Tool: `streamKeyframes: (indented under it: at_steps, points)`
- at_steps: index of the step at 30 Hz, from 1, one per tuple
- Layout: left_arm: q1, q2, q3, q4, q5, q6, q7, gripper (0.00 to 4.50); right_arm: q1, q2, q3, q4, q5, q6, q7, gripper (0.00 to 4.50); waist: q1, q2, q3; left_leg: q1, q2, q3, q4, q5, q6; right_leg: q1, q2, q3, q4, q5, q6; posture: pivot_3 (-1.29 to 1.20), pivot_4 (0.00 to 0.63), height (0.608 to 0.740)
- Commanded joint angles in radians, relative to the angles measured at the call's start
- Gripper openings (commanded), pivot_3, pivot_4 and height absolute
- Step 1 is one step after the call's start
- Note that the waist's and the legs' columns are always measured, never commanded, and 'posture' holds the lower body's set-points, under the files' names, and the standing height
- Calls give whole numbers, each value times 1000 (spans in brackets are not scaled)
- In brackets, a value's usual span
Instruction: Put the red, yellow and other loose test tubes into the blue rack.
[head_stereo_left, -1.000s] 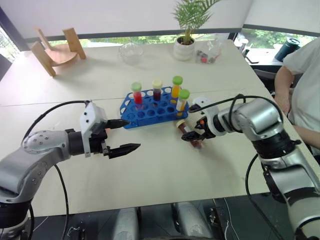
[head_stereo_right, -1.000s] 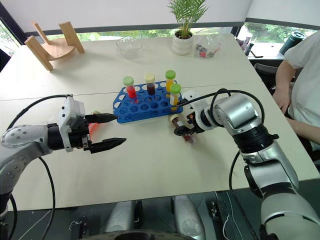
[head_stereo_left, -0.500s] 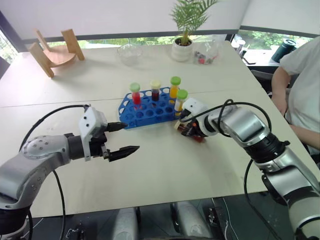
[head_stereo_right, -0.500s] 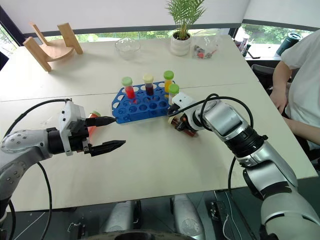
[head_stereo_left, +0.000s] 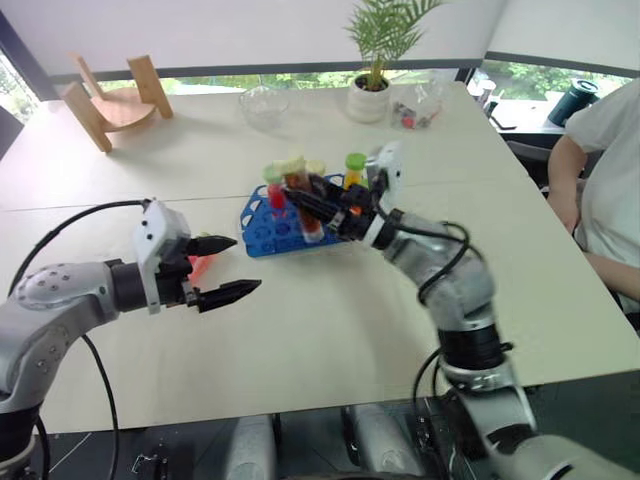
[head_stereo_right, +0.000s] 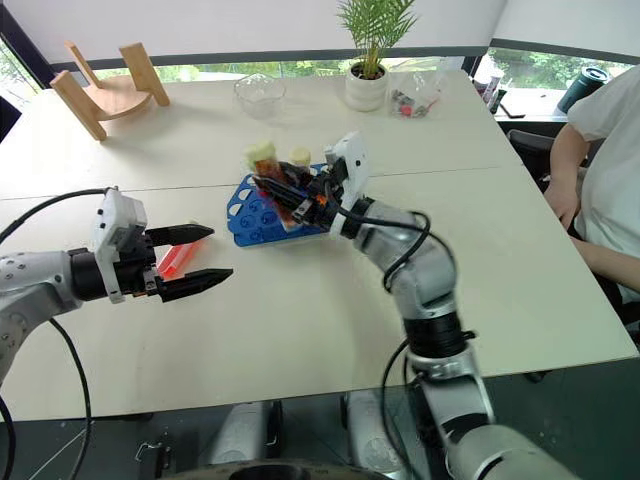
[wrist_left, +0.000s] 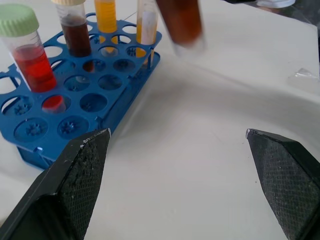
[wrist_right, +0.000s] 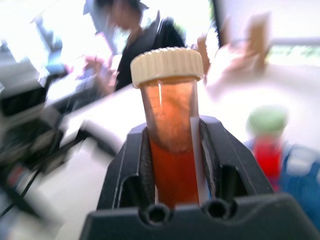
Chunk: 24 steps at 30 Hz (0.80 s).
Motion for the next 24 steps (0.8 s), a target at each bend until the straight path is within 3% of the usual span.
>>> streamKeyframes:
  at_steps: [1,3,9,24]
  points:
    - [-24,22,41,-8,-25,13,-4,4500,22,75,-2,129,-100,-332,-61,848,-2,0,0,0,0,0,0,0,0,0,0,0,0,0,0,0,150,740]
    - [-33,25,41,-13,-35,25,2,4500,25,111,2,244,-150,-481,-86,848,-3,0,0,0,0,0,0,0,0,0,0,0,0,0,0,0,150,740]
    - [-28,27,51,-45,-54,47,17,4500,-6,149,-19,480,-210,-697,-152,848,-4,0,0,1,1,0,-1,0,-1,-1,1,0,1,0,0,0,150,740]
    - [7,23,70,-86,-66,48,38,4500,-81,149,-54,727,-224,-857,-178,848,-4,0,0,1,1,-1,-1,1,-1,0,1,0,1,0,0,0,150,740]
